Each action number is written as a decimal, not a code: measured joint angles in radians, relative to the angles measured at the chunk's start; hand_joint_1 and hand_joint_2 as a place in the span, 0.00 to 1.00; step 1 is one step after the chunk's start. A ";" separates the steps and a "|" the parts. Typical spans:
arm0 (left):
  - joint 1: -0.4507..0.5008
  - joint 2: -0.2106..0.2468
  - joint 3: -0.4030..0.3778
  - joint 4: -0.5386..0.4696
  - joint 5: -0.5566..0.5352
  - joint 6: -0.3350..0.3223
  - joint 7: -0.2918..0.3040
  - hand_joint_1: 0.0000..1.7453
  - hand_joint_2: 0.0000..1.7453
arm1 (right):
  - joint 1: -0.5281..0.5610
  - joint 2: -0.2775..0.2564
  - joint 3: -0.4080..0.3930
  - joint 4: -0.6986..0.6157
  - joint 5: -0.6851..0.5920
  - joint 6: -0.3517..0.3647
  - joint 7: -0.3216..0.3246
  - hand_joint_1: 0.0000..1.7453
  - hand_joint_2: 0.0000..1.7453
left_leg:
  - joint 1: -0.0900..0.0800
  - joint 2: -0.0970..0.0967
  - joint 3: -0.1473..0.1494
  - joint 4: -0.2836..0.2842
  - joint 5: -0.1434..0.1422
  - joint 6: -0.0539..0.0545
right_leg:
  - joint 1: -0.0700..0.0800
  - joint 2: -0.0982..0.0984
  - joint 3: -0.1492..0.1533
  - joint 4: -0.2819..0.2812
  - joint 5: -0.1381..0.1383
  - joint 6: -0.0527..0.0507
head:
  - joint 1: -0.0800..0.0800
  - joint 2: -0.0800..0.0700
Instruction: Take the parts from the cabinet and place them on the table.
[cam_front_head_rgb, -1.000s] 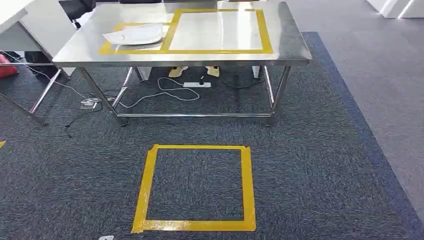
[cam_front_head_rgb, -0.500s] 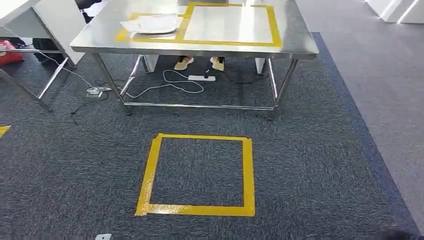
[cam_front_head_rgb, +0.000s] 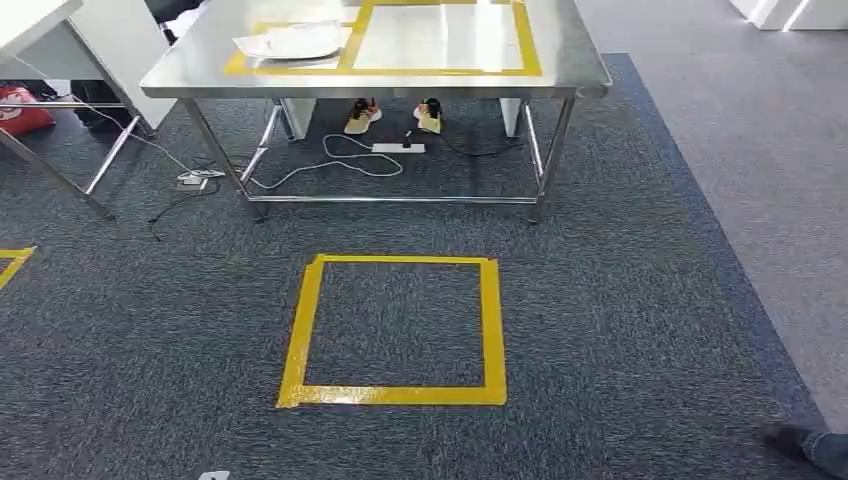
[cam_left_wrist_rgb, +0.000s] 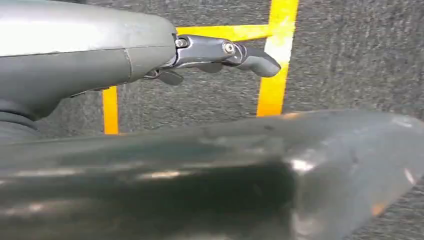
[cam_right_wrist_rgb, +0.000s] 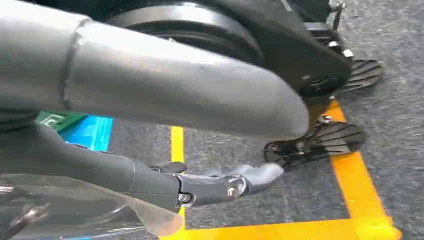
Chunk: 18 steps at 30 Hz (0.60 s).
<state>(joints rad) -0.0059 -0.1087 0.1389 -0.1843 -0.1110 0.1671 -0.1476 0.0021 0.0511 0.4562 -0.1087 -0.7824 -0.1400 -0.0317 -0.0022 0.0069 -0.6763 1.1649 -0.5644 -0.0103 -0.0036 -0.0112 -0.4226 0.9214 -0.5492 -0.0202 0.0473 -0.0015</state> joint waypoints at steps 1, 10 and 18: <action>0.000 0.000 0.000 0.000 0.000 -0.003 -0.001 0.00 0.00 | 0.001 0.000 0.000 0.000 0.000 0.001 0.000 0.00 0.00 | 0.003 0.000 -0.018 0.081 -0.033 -0.004 | 0.000 0.000 -0.011 0.003 0.006 0.001 | -0.001 0.000; 0.001 0.002 0.000 0.000 -0.003 0.008 -0.008 0.00 0.00 | -0.001 0.000 0.000 0.000 0.000 0.003 -0.011 0.00 0.00 | 0.008 -0.003 0.164 -0.158 0.057 0.015 | -0.002 0.002 -0.060 0.049 0.021 0.034 | -0.005 0.000; -0.001 0.003 0.000 0.000 -0.012 0.012 -0.002 0.00 0.00 | 0.002 -0.001 0.000 0.000 -0.006 0.007 -0.014 0.00 0.00 | 0.006 0.001 0.143 -0.179 0.074 0.055 | -0.003 0.008 -0.222 0.368 -0.115 0.059 | 0.002 0.000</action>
<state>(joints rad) -0.0065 -0.1060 0.1389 -0.1839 -0.1228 0.1793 -0.1495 0.0042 0.0500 0.4566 -0.1087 -0.7882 -0.1327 -0.0462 0.0033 0.0082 -0.5330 0.9857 -0.4899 0.0448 -0.0063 -0.0035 -0.6449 1.2898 -0.6647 0.0384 0.0496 -0.0015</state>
